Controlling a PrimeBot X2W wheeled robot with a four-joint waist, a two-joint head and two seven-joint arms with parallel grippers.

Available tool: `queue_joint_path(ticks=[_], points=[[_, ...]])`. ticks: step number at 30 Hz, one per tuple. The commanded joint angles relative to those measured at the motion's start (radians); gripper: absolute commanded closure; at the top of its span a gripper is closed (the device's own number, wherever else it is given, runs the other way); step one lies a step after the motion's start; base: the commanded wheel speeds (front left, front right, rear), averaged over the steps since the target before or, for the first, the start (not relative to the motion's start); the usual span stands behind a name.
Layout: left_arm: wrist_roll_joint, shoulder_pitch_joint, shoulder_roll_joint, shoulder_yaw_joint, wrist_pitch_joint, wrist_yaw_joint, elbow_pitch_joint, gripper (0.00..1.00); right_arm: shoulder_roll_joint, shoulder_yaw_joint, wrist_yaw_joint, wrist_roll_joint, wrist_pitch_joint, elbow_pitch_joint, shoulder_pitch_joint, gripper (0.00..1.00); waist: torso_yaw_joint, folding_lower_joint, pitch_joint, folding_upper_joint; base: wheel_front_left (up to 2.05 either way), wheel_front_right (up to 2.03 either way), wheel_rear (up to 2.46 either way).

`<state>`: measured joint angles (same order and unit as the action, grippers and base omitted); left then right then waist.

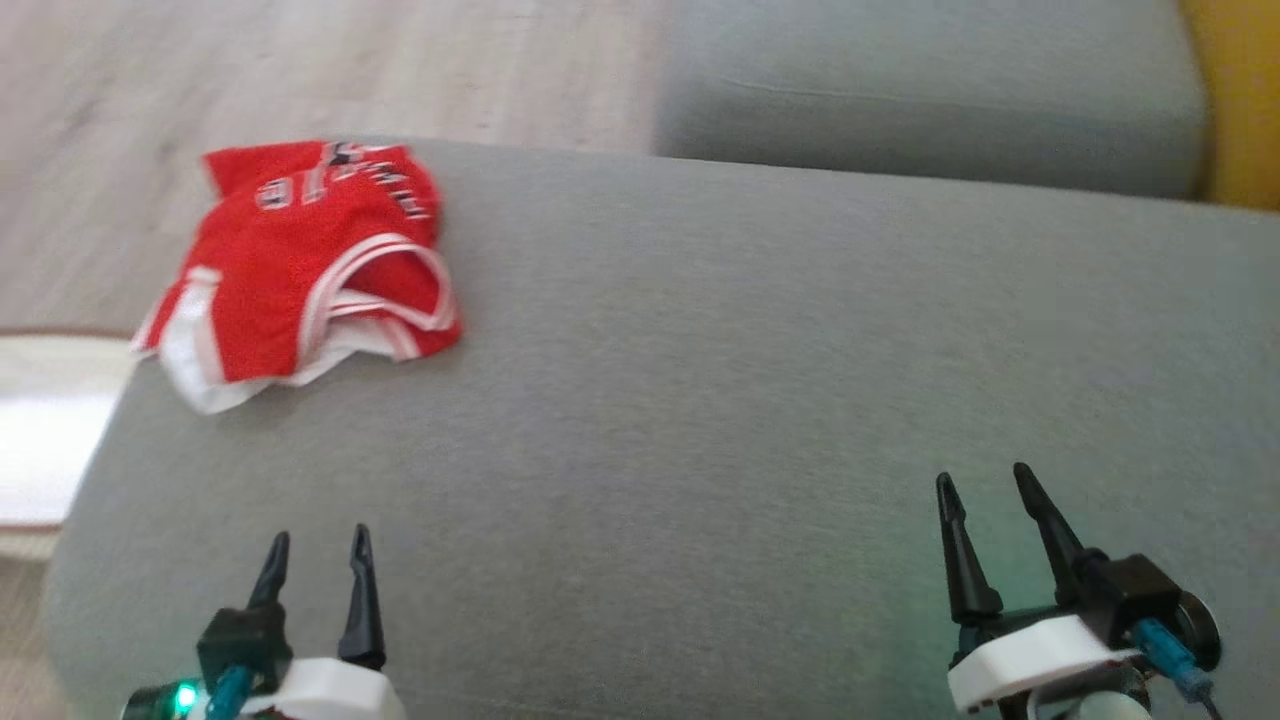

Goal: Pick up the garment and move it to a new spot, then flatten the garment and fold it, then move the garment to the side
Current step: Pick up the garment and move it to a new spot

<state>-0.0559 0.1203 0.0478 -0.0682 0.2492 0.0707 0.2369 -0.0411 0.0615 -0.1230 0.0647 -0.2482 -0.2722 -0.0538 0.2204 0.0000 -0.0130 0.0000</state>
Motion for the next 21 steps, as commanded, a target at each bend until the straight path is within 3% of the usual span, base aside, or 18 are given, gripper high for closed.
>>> queue_joint_path(ticks=[1, 6, 12, 21], points=[[-0.001, -0.016, 0.008, 0.043, 0.013, 0.002, -0.03, 0.0, -0.009, 0.029, -0.008, 0.007, -0.014, 0.03, 0.025, 0.0, 0.09, 0.0, -0.014, 0.0, 0.0, 0.0, 0.0], [-0.009, 0.003, 0.01, 0.061, 0.013, 0.003, -0.043, 0.0, -0.009, 0.05, -0.008, 0.008, -0.014, 0.027, 0.033, 0.0, 0.137, 0.0, -0.011, 0.0, 0.0, 0.0, 0.0], [-0.026, -0.019, 0.012, 0.084, 0.013, -0.004, -0.066, 0.0, -0.009, 0.068, -0.008, -0.001, -0.014, 0.038, 0.051, 0.0, 0.128, 0.0, 0.028, 0.0, 0.0, 0.0, 0.0], [-0.094, -0.269, 0.052, 0.122, -0.038, -0.048, -0.06, 0.0, -0.023, 0.093, -0.008, -0.059, -0.014, 0.108, 0.146, 0.0, 0.069, 0.0, 0.254, 0.0, 0.0, 0.0, 0.0]])
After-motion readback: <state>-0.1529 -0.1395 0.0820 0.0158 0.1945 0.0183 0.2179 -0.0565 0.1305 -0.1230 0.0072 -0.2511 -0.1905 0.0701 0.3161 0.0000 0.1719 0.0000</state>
